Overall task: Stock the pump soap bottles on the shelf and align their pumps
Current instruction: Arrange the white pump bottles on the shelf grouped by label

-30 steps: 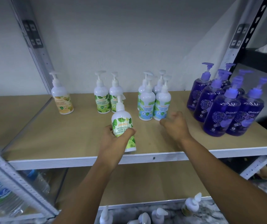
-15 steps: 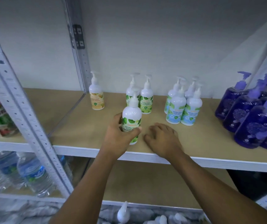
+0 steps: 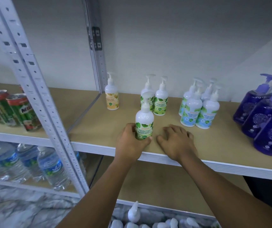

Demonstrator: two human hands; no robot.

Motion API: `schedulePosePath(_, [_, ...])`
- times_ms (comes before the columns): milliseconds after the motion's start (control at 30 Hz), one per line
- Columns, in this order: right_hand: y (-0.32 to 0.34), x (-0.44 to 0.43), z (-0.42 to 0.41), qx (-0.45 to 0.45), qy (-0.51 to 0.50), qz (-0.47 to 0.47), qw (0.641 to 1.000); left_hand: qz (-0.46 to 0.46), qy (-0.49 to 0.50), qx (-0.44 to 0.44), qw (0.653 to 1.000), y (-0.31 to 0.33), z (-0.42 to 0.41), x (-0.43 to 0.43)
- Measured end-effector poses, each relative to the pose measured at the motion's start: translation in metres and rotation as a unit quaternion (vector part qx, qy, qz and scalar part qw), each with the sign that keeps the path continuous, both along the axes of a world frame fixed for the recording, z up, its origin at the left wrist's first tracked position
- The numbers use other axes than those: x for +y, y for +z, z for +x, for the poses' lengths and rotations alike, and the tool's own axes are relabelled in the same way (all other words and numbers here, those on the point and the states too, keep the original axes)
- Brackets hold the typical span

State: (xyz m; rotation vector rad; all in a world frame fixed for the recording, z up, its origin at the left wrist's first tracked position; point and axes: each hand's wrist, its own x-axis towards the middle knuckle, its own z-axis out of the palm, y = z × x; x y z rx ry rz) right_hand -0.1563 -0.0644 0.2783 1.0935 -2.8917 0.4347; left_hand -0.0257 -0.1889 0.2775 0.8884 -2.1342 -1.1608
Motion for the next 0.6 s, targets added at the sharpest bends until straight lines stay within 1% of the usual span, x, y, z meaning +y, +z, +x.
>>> schedulePosePath(67, [-0.001, 0.000, -0.001, 0.005, -0.005, 0.003, 1.000, -0.027, 0.014, -0.033, 0.999, 0.005, -0.008, -0.006])
schedulePosePath(133, [-0.003, -0.001, -0.003, 0.008, -0.008, 0.003, 1.000, -0.026, 0.019, -0.054, 0.998, 0.008, -0.019, -0.017])
schedulePosePath(267, [-0.005, -0.003, -0.003, 0.017, -0.015, -0.005, 1.000, 0.003, 0.015, -0.062, 0.998, 0.013, -0.042, -0.036])
schedulePosePath(400, [-0.006, -0.004, -0.004, 0.028, -0.020, -0.011, 0.999, -0.013, 0.021, -0.064, 0.998, 0.011, -0.061, -0.045])
schedulePosePath(600, [-0.006, -0.005, -0.004, 0.030, -0.022, -0.013, 0.999, -0.052, 0.048, -0.105, 0.992, 0.010, -0.073, -0.049])
